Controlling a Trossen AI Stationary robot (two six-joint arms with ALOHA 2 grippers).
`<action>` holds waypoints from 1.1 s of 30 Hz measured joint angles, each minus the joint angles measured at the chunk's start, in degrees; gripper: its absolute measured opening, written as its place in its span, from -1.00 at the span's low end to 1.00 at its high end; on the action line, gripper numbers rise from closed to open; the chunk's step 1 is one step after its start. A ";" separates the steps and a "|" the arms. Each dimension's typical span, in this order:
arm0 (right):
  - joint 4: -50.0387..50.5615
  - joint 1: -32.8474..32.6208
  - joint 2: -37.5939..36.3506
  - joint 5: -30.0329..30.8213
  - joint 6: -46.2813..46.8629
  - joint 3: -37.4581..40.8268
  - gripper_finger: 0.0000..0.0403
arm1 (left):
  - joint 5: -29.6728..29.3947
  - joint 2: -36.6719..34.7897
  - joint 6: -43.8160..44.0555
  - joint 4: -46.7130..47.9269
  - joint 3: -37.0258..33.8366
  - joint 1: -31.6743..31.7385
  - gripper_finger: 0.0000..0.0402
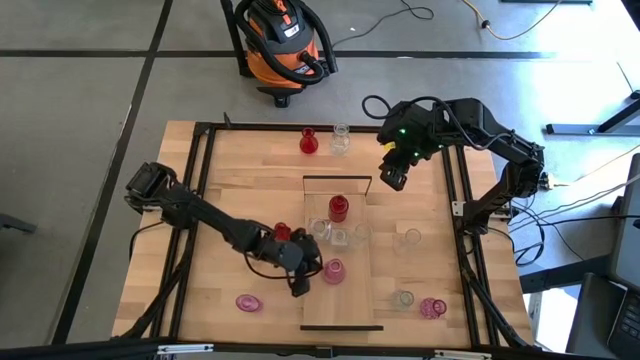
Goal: Sort vases onto shelf
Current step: Put the light violet vase on the shelf, then put the red vase on the shelf aligned with the other red vase
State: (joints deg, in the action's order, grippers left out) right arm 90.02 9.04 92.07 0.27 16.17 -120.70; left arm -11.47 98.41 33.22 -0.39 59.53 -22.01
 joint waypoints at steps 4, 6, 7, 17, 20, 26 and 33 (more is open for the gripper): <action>0.01 0.00 0.00 -0.02 0.00 0.00 -0.47 | 0.25 0.00 -0.32 0.47 0.00 0.53 -1.00; 0.00 0.00 0.00 -0.02 -0.11 0.00 -0.47 | -0.08 0.00 -0.10 0.67 0.00 0.54 -1.00; 0.00 0.00 0.00 -0.03 -0.13 0.00 -0.47 | -0.38 0.00 0.30 0.68 0.00 0.54 -1.00; -0.02 -0.02 -2.63 0.32 -0.13 0.04 -0.47 | -8.34 -6.88 8.47 16.82 0.00 -3.20 -1.00; -0.07 -0.07 -5.11 1.72 0.22 1.15 -0.47 | -10.78 -11.49 11.29 24.60 0.00 -4.91 -1.00; -0.52 -0.06 -11.97 8.16 1.60 12.06 -0.47 | -13.49 -17.10 17.53 39.16 0.02 -4.83 -1.00; -12.41 0.00 -20.13 4.34 7.48 30.52 -0.47 | -7.13 -17.59 15.99 44.59 0.00 2.91 -1.00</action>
State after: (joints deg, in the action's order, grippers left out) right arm 77.61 9.04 71.95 4.61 23.64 -90.19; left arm -18.60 80.82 49.21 44.19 59.53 -19.10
